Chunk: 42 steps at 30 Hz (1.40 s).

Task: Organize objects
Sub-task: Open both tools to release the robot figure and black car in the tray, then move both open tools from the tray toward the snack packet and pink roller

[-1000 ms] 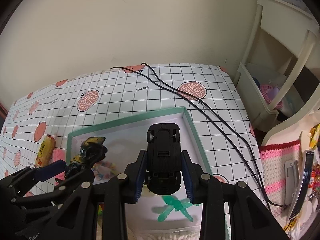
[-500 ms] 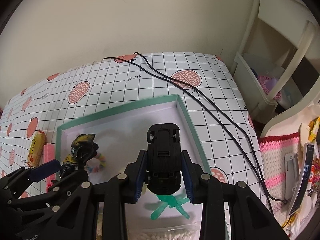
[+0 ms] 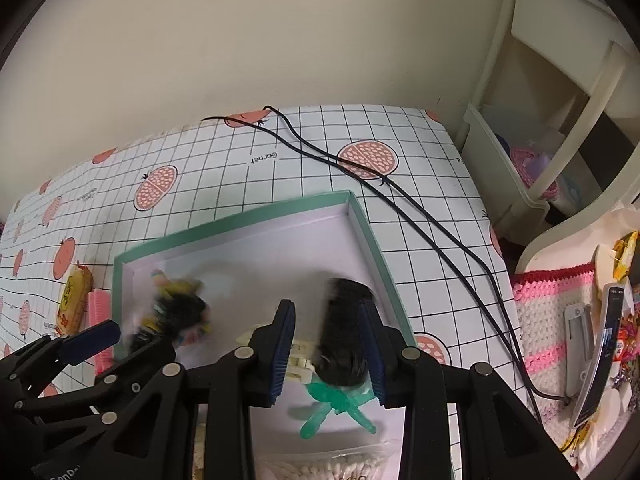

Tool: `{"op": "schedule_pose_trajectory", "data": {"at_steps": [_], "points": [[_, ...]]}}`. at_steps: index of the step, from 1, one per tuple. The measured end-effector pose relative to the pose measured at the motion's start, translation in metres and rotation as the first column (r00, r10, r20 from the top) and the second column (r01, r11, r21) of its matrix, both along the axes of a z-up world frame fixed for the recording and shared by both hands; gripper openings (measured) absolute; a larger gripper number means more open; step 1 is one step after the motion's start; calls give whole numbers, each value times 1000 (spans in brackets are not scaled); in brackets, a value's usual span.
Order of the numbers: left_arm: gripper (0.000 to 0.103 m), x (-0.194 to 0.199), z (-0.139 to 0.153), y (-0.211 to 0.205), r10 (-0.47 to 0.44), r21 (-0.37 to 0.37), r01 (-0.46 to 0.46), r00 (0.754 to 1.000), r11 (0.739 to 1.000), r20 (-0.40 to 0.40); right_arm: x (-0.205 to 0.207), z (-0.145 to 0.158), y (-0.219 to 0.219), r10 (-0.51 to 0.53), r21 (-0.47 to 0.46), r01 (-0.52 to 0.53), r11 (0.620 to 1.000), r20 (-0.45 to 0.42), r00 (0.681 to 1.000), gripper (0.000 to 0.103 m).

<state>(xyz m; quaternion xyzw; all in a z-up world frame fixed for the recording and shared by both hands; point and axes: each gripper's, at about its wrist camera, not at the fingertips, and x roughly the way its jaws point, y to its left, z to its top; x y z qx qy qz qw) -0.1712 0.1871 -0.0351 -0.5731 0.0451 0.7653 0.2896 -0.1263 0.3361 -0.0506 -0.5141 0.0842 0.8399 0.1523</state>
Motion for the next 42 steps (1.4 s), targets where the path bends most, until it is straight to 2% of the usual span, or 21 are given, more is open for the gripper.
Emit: {"op": "schedule_pose_trajectory", "data": {"at_steps": [1, 6, 11, 14, 16, 22, 24, 26, 27, 30, 34, 38, 39, 40, 42], "points": [[72, 0, 2, 0, 2, 5, -2, 1000, 1000, 0, 0, 2, -1, 1, 2, -1, 1000, -4, 1000, 37], [73, -1, 16, -5, 13, 35, -12, 1000, 999, -17, 1, 16, -4, 3, 10, -2, 1000, -19, 1000, 37], [73, -2, 44, -18, 43, 84, -38, 997, 996, -57, 6, 45, -11, 29, 20, -28, 999, -74, 997, 37], [74, -3, 59, -28, 75, 89, -67, 993, 994, -94, 8, 60, -17, 48, 25, -45, 999, -91, 995, 37], [78, -4, 68, -33, 98, 80, -89, 987, 993, -123, 9, 66, -22, 57, 22, -55, 998, -96, 994, 45], [78, -6, 81, -45, 137, 63, -128, 975, 990, -172, 13, 76, -35, 79, 31, -77, 997, -90, 993, 62], [79, -7, 81, -48, 143, 52, -136, 973, 989, -181, 13, 78, -38, 88, 36, -85, 996, -92, 992, 63], [85, -8, 80, -50, 154, 44, -148, 971, 988, -182, 13, 79, -39, 96, 35, -93, 995, -93, 991, 69], [91, -9, 79, -51, 160, 42, -155, 970, 987, -182, 13, 79, -40, 98, 35, -95, 995, -93, 991, 74], [91, -11, 78, -54, 172, 37, -168, 966, 985, -191, 12, 76, -41, 103, 34, -101, 994, -89, 991, 76], [92, -11, 78, -55, 177, 30, -175, 963, 984, -205, 11, 72, -40, 99, 29, -97, 995, -81, 992, 88], [92, -13, 77, -58, 190, 23, -190, 960, 982, -206, 10, 69, -41, 103, 31, -101, 994, -75, 992, 89], [92, -13, 76, -58, 193, 21, -193, 959, 981, -206, 10, 68, -42, 104, 31, -102, 994, -75, 992, 92], [95, -14, 76, -59, 195, 22, -195, 959, 981, -206, 10, 67, -42, 105, 30, -103, 994, -75, 992, 101], [100, -15, 75, -60, 200, 25, -199, 959, 980, -201, 10, 67, -43, 110, 32, -107, 994, -77, 991, 103]]}}
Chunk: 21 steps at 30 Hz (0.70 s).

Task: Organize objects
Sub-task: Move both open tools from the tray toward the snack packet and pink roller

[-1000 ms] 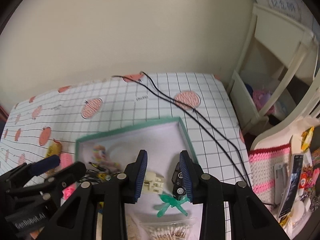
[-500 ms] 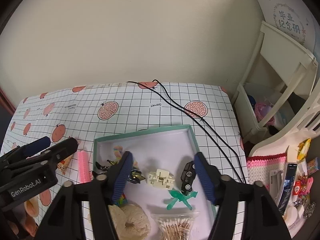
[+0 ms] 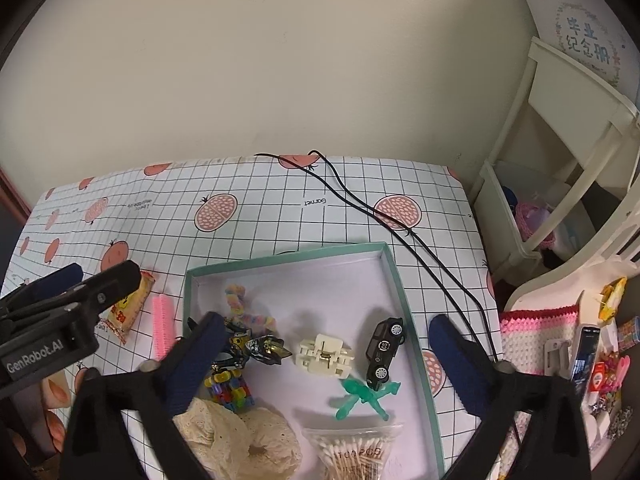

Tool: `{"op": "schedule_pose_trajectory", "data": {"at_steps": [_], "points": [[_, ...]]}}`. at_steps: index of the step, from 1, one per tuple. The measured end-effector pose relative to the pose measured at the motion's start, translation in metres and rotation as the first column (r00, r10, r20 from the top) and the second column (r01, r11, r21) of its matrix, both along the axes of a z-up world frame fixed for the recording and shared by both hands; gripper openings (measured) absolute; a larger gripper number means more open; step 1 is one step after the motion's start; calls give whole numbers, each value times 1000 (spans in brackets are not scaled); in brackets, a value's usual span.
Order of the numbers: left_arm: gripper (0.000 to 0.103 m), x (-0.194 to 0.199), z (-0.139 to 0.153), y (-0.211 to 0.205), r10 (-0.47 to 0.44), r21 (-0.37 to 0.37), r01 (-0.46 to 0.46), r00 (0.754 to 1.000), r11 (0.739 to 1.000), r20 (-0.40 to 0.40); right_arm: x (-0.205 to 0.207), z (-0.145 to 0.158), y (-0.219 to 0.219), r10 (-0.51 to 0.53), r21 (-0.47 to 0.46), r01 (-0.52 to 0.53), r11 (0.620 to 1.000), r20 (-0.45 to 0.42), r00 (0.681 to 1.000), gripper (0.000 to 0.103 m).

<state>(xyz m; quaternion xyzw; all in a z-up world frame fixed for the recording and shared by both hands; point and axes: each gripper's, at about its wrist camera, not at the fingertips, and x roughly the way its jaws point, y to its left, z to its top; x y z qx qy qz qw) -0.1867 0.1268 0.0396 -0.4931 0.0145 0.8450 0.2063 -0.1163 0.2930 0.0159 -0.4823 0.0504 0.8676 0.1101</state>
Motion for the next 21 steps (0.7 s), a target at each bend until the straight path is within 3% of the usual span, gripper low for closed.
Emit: {"op": "schedule_pose_trajectory", "data": {"at_steps": [13, 21], "points": [[100, -11, -10, -14, 48, -5, -48, 999, 999, 12, -3, -6, -3, 12, -21, -12, 1000, 14, 1000, 103], [100, -33, -29, -59, 152, -27, -150, 986, 988, 70, -8, -10, -18, 66, -54, -66, 996, -1, 998, 103]]}}
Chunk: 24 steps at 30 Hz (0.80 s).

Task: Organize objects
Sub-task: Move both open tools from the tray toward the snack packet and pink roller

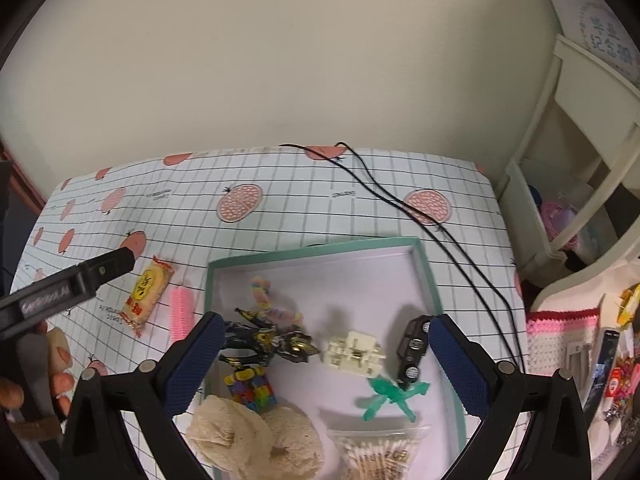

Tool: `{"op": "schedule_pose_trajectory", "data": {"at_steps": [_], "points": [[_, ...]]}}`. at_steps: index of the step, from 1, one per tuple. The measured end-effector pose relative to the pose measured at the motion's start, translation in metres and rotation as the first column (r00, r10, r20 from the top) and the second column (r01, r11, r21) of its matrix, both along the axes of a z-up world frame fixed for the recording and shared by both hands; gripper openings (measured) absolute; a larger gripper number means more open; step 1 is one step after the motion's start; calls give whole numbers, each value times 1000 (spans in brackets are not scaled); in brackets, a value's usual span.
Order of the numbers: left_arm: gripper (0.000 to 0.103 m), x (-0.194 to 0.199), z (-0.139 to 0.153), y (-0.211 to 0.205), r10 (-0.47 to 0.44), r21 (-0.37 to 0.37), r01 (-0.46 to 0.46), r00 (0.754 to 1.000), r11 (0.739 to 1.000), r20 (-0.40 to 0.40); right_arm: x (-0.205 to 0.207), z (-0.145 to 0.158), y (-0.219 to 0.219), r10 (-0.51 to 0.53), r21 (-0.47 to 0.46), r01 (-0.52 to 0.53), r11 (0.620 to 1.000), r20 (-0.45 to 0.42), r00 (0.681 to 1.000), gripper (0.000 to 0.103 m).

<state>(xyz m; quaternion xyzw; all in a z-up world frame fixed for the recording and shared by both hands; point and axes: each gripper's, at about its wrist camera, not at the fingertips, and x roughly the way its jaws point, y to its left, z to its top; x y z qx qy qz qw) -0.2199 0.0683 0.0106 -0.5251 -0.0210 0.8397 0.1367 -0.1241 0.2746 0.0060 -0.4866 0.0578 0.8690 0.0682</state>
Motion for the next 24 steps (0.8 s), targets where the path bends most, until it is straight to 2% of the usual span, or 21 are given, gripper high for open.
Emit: {"op": "schedule_pose_trajectory", "data": {"at_steps": [9, 13, 17, 21, 24], "points": [[100, -16, -7, -52, 109, -11, -109, 994, 994, 24, -11, -14, -44, 104, -47, -104, 993, -13, 995, 103], [100, -23, -15, -64, 131, 9, -132, 990, 991, 51, -15, -25, -68, 166, -78, -167, 983, -12, 986, 103], [100, -26, -24, -66, 126, 18, -127, 990, 992, 70, -18, -34, -92, 226, -65, -226, 972, -12, 974, 103], [100, -27, -38, -61, 97, -12, -96, 991, 995, 87, -19, -45, -109, 280, -85, -281, 956, -21, 960, 97], [100, -28, -48, -58, 80, -9, -79, 990, 997, 117, -21, -54, -119, 315, -87, -315, 945, -11, 949, 85]]}}
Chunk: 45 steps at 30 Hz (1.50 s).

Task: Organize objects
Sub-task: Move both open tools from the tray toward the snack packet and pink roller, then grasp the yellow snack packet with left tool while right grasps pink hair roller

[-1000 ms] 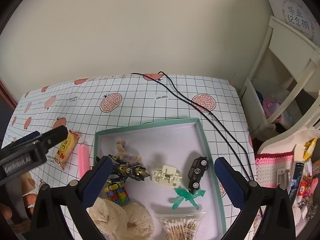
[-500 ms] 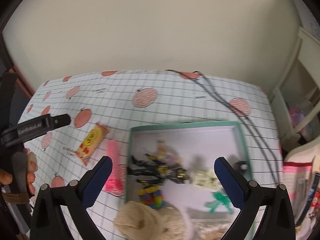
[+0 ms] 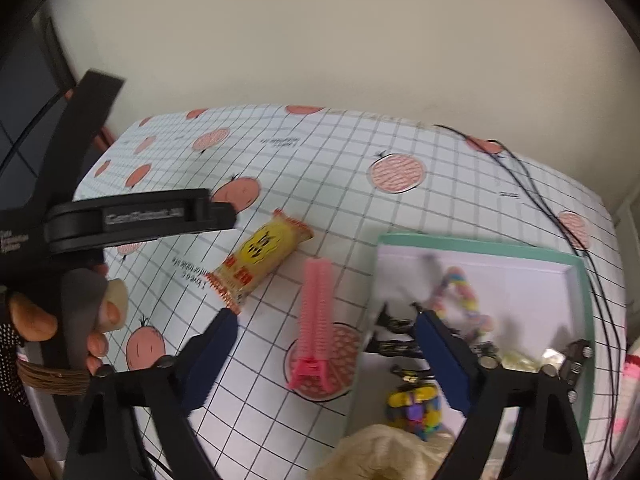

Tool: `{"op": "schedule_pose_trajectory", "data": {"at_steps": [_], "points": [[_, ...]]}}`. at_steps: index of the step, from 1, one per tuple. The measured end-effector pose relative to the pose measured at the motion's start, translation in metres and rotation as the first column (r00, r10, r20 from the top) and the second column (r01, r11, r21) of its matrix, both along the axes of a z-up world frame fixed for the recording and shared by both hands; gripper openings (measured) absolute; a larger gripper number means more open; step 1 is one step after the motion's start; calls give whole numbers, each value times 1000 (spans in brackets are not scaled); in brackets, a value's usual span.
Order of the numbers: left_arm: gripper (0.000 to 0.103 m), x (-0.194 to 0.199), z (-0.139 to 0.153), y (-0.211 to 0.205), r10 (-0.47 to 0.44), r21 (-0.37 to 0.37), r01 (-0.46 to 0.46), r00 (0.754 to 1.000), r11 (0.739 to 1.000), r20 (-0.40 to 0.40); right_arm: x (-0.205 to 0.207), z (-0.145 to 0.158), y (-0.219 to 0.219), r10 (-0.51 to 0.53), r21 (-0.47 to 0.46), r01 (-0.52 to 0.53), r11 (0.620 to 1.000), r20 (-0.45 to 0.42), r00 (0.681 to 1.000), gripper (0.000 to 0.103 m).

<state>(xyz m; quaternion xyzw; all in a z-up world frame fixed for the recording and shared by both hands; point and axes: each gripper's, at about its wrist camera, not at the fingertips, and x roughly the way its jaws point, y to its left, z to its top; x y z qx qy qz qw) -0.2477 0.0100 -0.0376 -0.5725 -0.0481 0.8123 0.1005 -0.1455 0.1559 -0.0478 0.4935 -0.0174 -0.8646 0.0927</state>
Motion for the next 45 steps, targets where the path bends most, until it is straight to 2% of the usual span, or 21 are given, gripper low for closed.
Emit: {"op": "schedule_pose_trajectory", "data": {"at_steps": [4, 7, 10, 13, 18, 21, 23, 32, 38, 39, 41, 45], "points": [[100, 0, -10, 2, 0, 31, -1, 999, 1000, 42, -2, -11, -7, 21, 10, -21, 1000, 27, 999, 74], [100, -1, -19, 0, 32, 54, -36, 996, 998, 78, -5, -19, -5, 13, -14, -13, 1000, 51, 999, 69], [100, -1, -24, 2, 22, 71, -27, 997, 997, 76, -7, -25, -4, -1, -18, 3, 1000, 71, 997, 67], [100, 0, -27, 5, 16, 62, -20, 998, 998, 61, -7, -26, -5, 2, -17, -1, 1000, 69, 998, 56], [99, 2, -27, 10, -13, 75, 10, 999, 997, 39, -7, -26, -11, 18, -23, -16, 1000, 73, 997, 51], [98, 4, -26, 16, -39, 47, 38, 999, 998, 15, -8, -29, -15, 24, -15, -23, 1000, 81, 996, 48], [93, 5, -26, 19, -52, 31, 52, 999, 998, 8, -7, -32, -17, 27, -4, -27, 1000, 87, 996, 47], [85, 6, -36, 26, -83, 14, 82, 996, 997, 24, -6, -47, -26, 31, 54, -38, 998, 115, 993, 45], [84, 9, -38, 30, -101, -7, 101, 994, 995, 33, -5, -54, -26, 31, 70, -40, 997, 132, 991, 37], [83, 9, -39, 30, -103, -11, 104, 994, 995, 35, -5, -55, -26, 30, 72, -40, 997, 136, 990, 33], [71, 9, -40, 32, -110, -16, 111, 993, 994, 42, -6, -56, -27, 29, 73, -39, 997, 140, 990, 30], [63, 10, -40, 36, -122, -40, 124, 992, 992, 39, -5, -56, -28, 30, 75, -40, 996, 138, 990, 29]]}}
